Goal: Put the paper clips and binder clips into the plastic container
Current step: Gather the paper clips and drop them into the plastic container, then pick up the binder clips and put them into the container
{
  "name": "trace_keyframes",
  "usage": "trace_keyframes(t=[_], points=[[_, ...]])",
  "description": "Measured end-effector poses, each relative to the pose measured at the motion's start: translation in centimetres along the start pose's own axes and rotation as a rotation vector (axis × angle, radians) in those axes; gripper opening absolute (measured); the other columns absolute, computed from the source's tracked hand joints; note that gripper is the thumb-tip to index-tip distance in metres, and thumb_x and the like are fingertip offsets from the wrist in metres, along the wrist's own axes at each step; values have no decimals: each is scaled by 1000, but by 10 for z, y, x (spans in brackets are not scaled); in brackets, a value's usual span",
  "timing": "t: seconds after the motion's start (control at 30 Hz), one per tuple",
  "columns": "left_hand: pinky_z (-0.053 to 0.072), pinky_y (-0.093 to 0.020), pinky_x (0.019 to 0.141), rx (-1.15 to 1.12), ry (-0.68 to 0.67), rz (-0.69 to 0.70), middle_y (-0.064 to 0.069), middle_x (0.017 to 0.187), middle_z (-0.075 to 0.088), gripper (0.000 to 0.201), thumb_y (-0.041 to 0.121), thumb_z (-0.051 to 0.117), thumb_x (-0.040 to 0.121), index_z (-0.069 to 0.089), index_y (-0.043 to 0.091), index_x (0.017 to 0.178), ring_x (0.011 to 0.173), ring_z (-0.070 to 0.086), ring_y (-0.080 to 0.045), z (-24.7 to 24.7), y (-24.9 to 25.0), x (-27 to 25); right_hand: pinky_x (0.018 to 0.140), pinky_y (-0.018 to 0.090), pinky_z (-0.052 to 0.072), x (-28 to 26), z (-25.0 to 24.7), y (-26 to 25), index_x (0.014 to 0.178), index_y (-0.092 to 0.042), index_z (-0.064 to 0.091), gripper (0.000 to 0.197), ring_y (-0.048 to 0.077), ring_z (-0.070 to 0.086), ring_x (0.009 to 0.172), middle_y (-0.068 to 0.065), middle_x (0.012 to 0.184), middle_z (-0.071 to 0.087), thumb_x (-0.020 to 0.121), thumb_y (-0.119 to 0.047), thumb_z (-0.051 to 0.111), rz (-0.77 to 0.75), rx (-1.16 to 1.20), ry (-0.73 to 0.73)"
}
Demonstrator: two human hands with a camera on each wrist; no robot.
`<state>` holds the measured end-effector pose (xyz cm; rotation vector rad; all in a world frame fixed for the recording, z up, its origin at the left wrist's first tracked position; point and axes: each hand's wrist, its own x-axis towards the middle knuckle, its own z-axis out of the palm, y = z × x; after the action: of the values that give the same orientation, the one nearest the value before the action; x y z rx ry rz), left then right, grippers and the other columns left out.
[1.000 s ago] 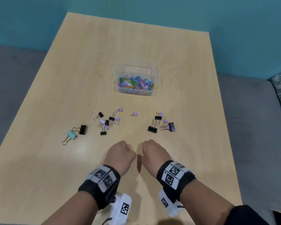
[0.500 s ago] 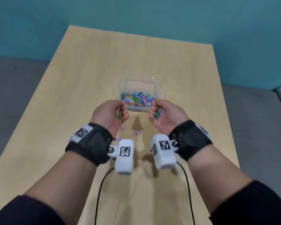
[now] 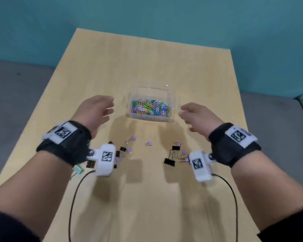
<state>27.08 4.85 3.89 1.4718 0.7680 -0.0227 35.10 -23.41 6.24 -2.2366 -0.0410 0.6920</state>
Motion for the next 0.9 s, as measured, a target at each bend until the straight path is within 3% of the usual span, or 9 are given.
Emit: trace_keyframes(t=[0.1,0.2,0.37,0.47,0.57,0.67,0.77,0.83,0.9], points=[[51,-37,83,175,154,29,-4,99,68,9,25,61,88,67,22,94,97,64,-26,-64,-41,-24,82,31,46,-28,8,49,129,-19,51,42,19,58,96,2,119,58,89,-27,58,-49,-451,-65],[52,-46,88,369,241,-68,-4,98,69,27,36,64,76,66,25,101,93,65,-26,-108,-74,-51,77,35,50,-46,26,92,123,-21,51,39,22,58,88,2,111,51,84,-24,57,-60,-688,-134],[48,-37,82,739,227,-116,-5,111,61,45,32,70,79,57,20,120,95,60,-23,-126,-102,-86,68,35,47,-55,49,118,111,-20,52,27,22,50,80,1,100,42,84,-16,52,-150,-785,-20],[46,-32,73,903,146,-92,-5,112,54,55,38,78,71,56,21,119,89,58,-20,-120,-116,-96,64,34,45,-58,54,119,105,-19,49,19,22,50,75,2,100,43,87,-15,52,-142,-799,19],[44,-30,67,1044,154,-1,-2,107,47,52,45,75,72,54,23,114,78,56,-18,-107,-126,-100,59,33,46,-64,55,118,89,-19,48,9,20,51,66,1,95,44,84,-20,56,-144,-729,85],[42,-31,66,1098,186,84,-2,103,45,43,46,69,76,54,20,108,76,53,-20,-94,-130,-101,60,33,50,-70,52,116,85,-19,54,9,20,57,65,0,82,57,79,-20,60,-17,-417,196],[39,-33,65,1129,204,114,-4,97,46,34,41,68,78,54,17,97,79,49,-23,-87,-130,-100,60,32,54,-77,49,116,100,-6,58,18,24,59,64,7,78,64,83,-7,62,184,381,225],[38,-33,64,1103,227,111,-4,92,49,31,40,69,77,54,16,91,77,50,-23,-86,-130,-100,64,35,58,-87,47,115,106,-2,56,18,26,62,73,14,86,63,88,1,53,272,952,149],[41,-33,62,965,280,72,-3,85,56,29,38,71,75,56,17,87,74,54,-22,-88,-133,-99,72,38,58,-95,46,116,104,-4,57,18,30,64,87,15,89,63,89,-3,47,315,1311,47]])
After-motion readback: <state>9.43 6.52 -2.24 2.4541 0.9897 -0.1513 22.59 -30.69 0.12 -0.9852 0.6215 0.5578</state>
